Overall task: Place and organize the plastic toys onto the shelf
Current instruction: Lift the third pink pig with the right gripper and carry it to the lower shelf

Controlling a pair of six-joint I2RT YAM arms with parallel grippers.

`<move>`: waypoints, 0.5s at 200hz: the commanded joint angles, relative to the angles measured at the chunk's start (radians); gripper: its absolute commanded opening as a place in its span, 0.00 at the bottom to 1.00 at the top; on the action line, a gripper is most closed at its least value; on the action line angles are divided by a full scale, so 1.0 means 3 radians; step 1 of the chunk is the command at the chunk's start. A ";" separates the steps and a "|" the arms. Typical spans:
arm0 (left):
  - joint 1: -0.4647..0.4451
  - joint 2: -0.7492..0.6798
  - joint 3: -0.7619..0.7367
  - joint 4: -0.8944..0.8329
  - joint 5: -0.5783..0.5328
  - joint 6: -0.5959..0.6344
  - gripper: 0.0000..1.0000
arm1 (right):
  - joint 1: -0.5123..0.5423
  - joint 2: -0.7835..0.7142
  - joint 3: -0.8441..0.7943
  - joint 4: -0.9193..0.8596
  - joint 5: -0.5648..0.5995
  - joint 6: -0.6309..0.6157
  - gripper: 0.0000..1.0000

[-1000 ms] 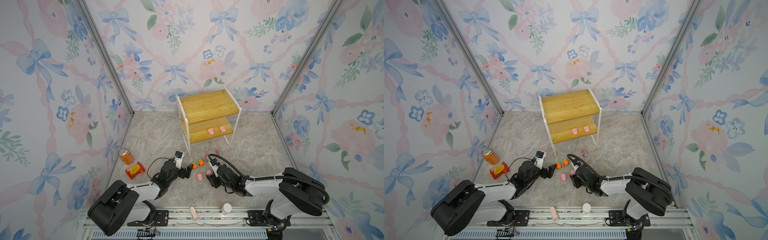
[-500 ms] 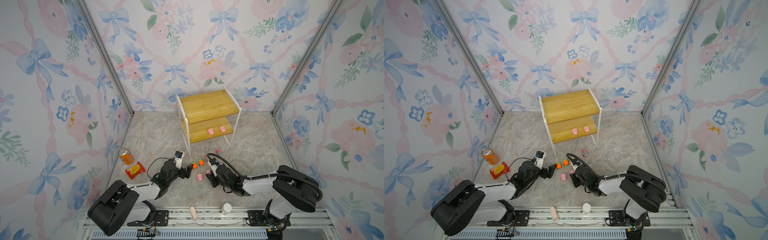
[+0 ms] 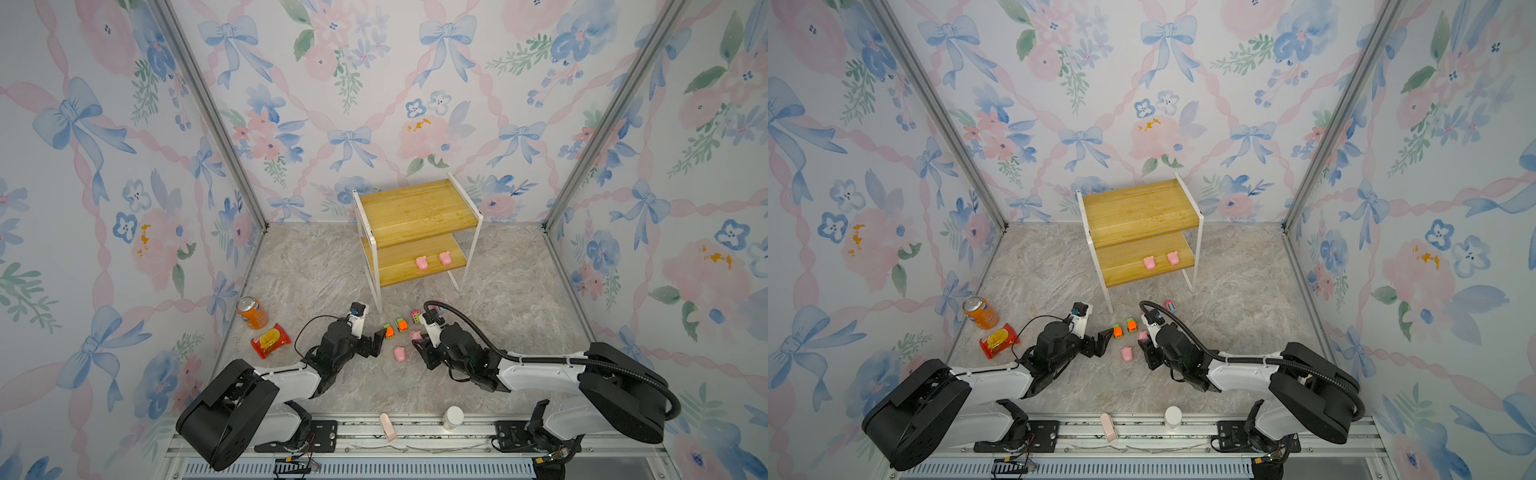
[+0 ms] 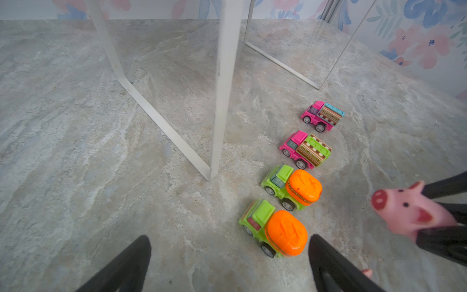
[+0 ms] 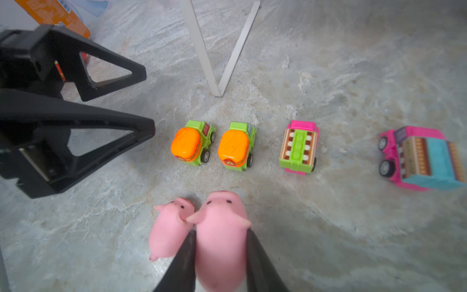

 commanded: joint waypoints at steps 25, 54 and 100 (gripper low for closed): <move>0.0016 -0.0016 -0.0010 0.0003 0.0045 -0.0033 0.98 | -0.0239 -0.0382 0.0530 -0.0575 -0.0120 -0.0267 0.34; 0.0019 -0.0083 -0.0029 0.0006 0.0048 -0.0020 0.98 | -0.0387 -0.0400 0.0901 -0.0762 -0.0179 -0.0381 0.34; 0.0015 -0.0155 -0.0047 -0.0002 0.0048 -0.0010 0.98 | -0.0483 -0.0148 0.1447 -0.0919 -0.0123 -0.0525 0.34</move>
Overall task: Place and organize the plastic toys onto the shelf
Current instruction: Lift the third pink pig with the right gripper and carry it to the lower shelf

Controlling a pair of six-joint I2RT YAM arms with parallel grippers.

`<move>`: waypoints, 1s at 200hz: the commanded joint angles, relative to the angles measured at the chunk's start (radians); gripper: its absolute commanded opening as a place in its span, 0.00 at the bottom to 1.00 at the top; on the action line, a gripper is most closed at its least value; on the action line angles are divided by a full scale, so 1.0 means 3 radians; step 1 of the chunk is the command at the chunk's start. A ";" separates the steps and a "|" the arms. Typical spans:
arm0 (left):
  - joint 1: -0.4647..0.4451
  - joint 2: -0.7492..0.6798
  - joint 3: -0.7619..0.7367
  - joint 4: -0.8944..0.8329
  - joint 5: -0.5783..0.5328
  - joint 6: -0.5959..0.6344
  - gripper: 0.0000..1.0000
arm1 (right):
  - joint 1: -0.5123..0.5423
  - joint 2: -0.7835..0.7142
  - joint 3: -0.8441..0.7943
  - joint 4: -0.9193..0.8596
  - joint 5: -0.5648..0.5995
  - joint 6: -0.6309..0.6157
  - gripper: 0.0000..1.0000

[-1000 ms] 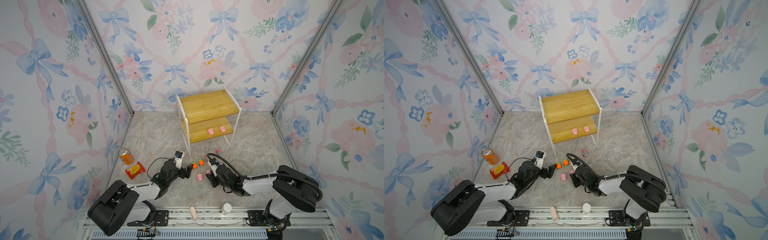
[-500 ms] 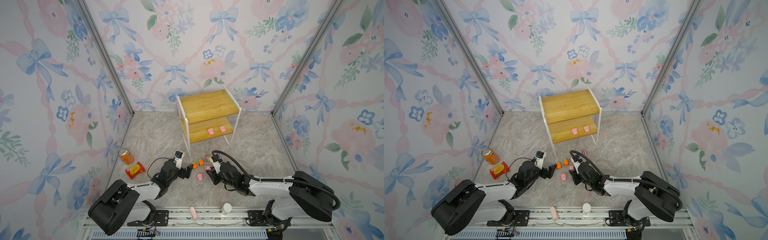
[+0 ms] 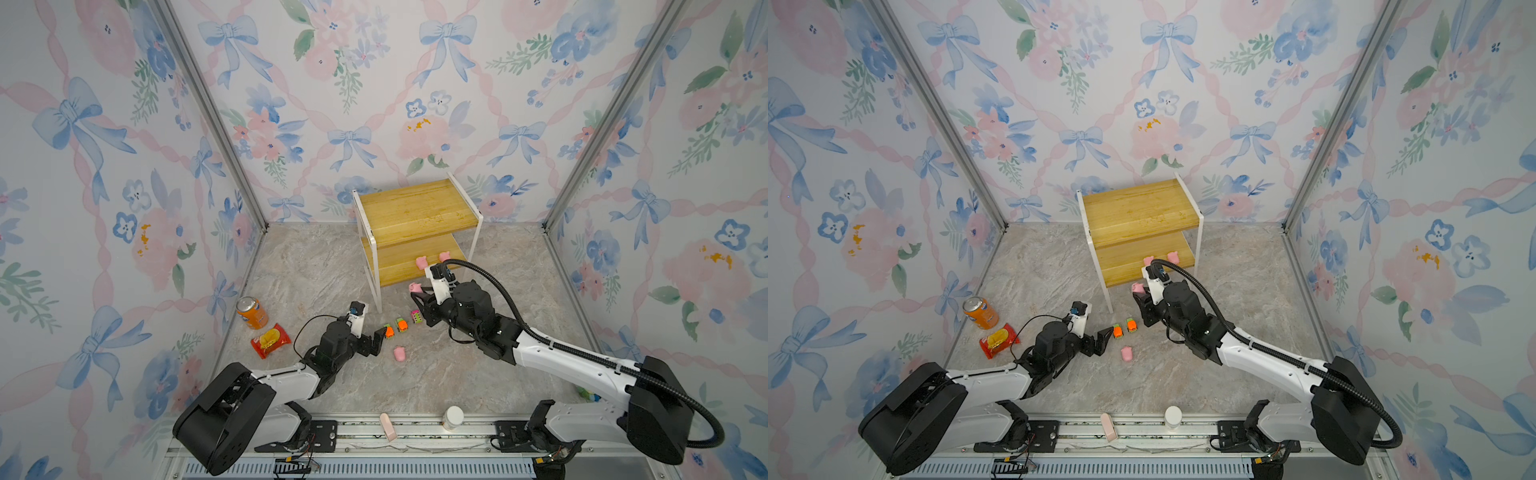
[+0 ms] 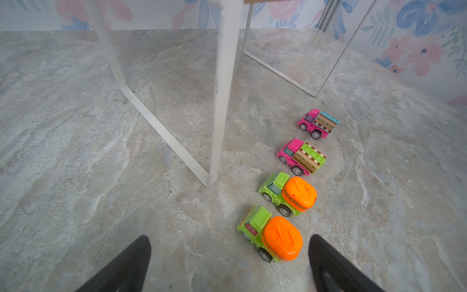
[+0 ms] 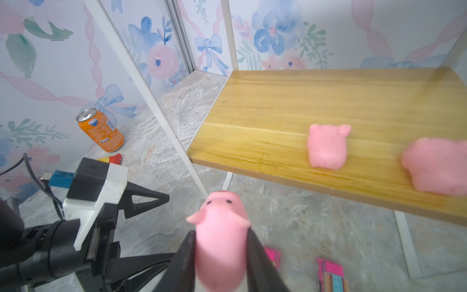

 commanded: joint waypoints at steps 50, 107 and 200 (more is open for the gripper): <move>0.0021 -0.0073 -0.0049 -0.0004 0.0035 -0.0006 0.98 | -0.0048 0.0448 0.0451 0.0051 0.0143 -0.0139 0.34; 0.0021 -0.0069 -0.0045 -0.0004 0.0035 -0.0001 0.98 | 0.0017 0.0659 0.0511 0.0306 0.0503 -0.0097 0.34; 0.0021 -0.0058 -0.0047 -0.0004 0.0036 -0.0002 0.98 | 0.0083 0.0890 0.0710 0.0273 0.0869 0.0090 0.34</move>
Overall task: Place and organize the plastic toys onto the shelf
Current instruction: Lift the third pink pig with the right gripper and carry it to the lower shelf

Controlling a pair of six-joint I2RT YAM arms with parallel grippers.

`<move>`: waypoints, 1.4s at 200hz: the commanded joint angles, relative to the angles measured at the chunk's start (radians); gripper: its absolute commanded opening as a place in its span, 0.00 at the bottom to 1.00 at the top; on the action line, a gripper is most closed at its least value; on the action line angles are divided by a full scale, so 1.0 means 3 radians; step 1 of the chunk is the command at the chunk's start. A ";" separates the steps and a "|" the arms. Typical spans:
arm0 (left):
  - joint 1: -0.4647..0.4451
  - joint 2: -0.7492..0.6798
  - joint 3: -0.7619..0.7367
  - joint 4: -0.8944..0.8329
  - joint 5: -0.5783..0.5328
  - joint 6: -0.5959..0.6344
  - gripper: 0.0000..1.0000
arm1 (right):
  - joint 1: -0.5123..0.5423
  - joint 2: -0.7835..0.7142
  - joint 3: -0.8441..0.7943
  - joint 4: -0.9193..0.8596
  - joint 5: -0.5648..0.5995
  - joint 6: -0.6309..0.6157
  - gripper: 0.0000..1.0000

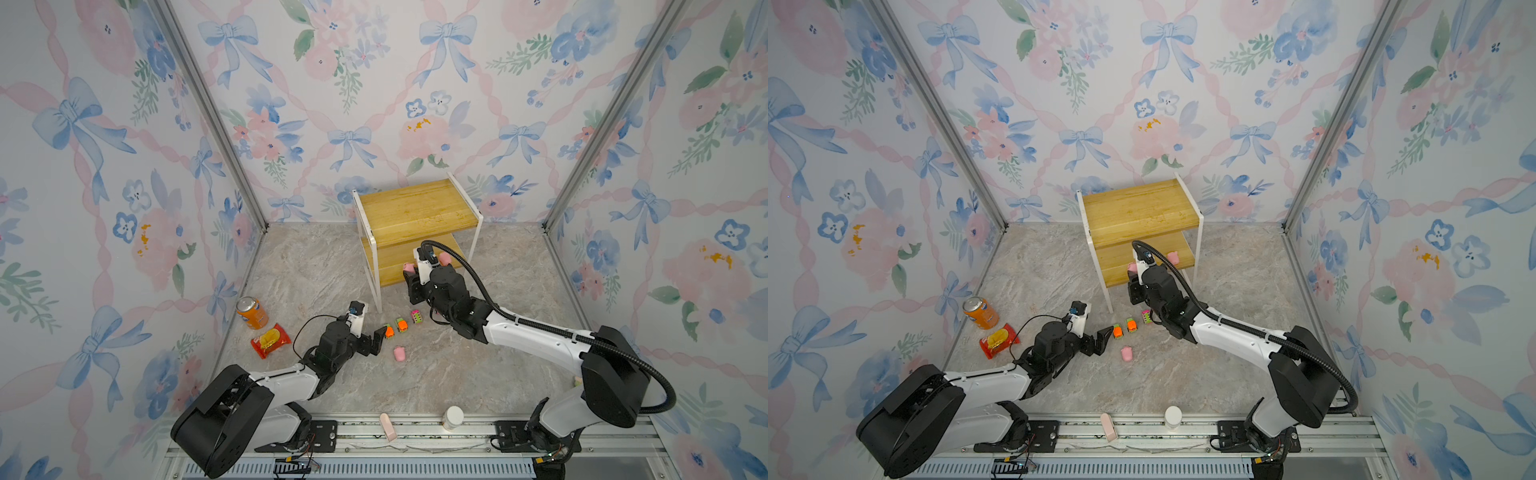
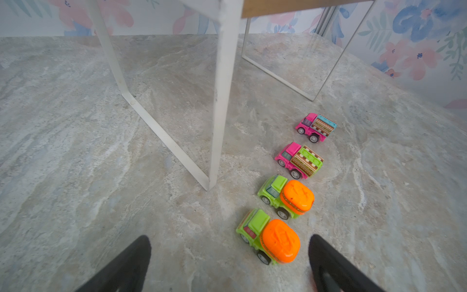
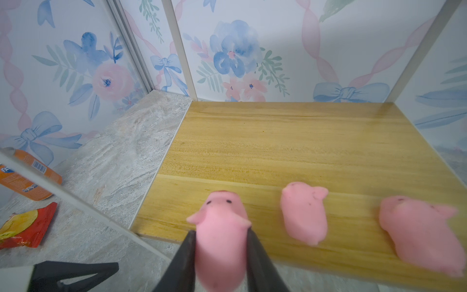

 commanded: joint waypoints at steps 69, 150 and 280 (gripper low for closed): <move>0.0021 -0.0009 -0.0037 -0.0004 0.0041 -0.0001 0.98 | 0.0092 0.0215 0.0194 0.0094 0.0204 0.0142 0.34; 0.0021 -0.0013 -0.0040 -0.0004 0.0033 -0.0001 0.98 | 0.0102 0.0315 0.0089 0.0336 0.0333 0.0232 0.34; 0.0021 -0.0018 -0.0045 -0.0004 0.0031 -0.0006 0.98 | 0.0104 0.0566 0.0213 0.0344 0.0378 0.0303 0.34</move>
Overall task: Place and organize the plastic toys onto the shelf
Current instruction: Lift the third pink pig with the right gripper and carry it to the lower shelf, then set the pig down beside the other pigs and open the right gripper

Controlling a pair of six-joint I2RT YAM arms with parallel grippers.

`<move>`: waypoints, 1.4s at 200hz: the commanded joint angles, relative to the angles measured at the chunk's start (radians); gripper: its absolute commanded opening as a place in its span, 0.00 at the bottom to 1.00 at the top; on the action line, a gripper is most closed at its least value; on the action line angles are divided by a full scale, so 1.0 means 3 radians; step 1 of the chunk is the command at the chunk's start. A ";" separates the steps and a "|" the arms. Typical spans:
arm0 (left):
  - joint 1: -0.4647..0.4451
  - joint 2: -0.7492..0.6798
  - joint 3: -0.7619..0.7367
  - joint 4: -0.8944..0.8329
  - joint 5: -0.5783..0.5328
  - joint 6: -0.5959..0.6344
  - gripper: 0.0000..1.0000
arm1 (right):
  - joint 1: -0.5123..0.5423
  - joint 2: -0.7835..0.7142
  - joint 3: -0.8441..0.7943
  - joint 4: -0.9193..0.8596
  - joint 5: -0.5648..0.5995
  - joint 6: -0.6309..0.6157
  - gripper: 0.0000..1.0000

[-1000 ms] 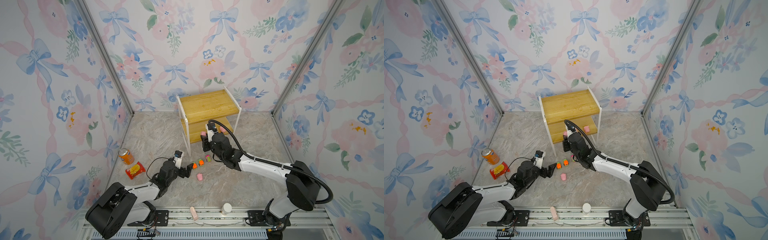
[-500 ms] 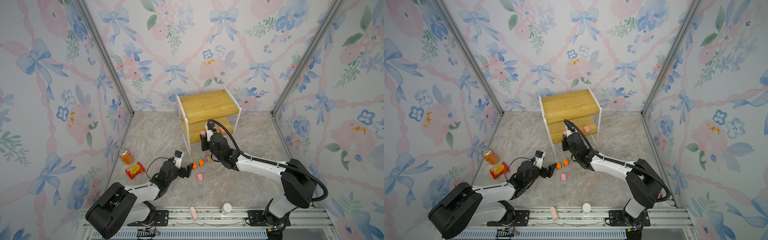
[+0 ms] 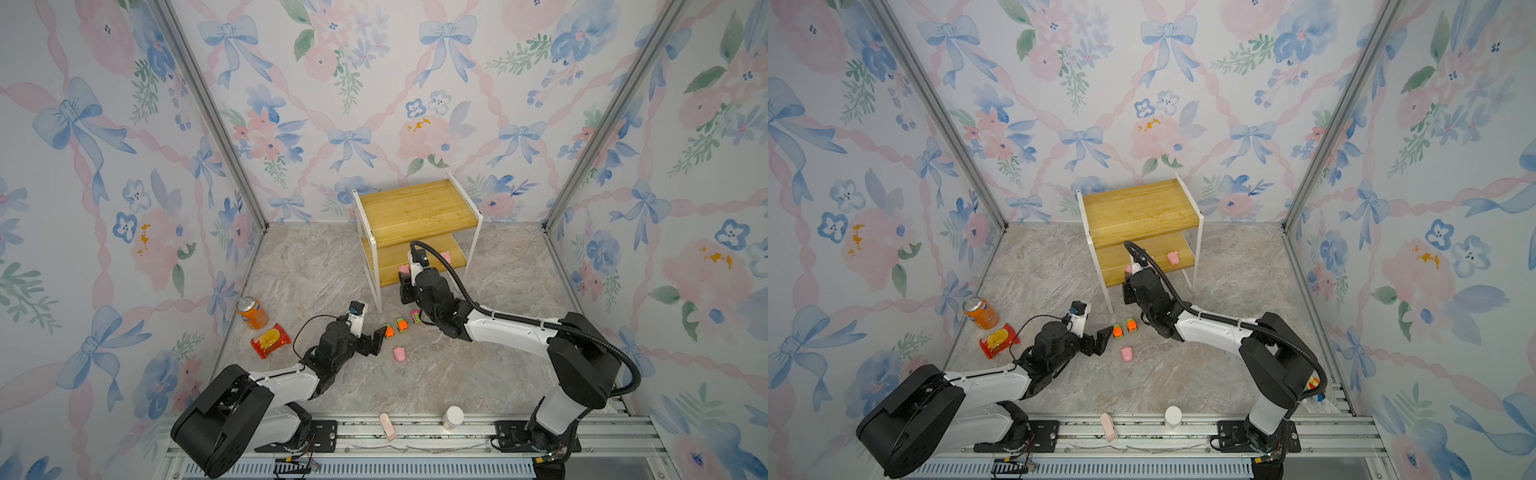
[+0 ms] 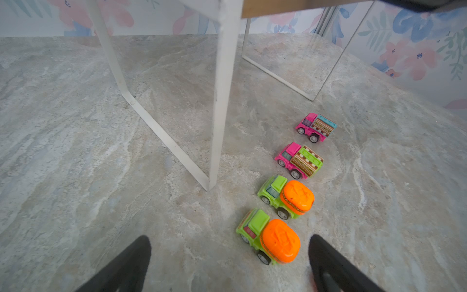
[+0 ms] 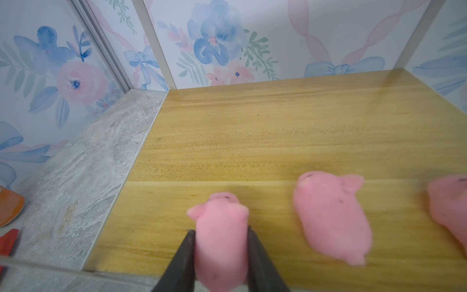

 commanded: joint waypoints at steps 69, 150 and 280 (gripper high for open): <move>0.0021 0.0022 -0.0034 -0.0001 0.0041 -0.0007 0.98 | 0.0032 0.0083 0.0155 0.0006 0.0107 0.0038 0.34; 0.0020 0.0010 -0.0035 -0.0001 0.0036 -0.0007 0.98 | 0.0013 0.0177 0.0207 0.0047 0.0107 0.0051 0.35; 0.0019 0.0023 -0.0032 -0.0005 0.0034 -0.0007 0.98 | 0.0042 0.0047 0.0107 -0.0060 0.0133 0.0022 0.53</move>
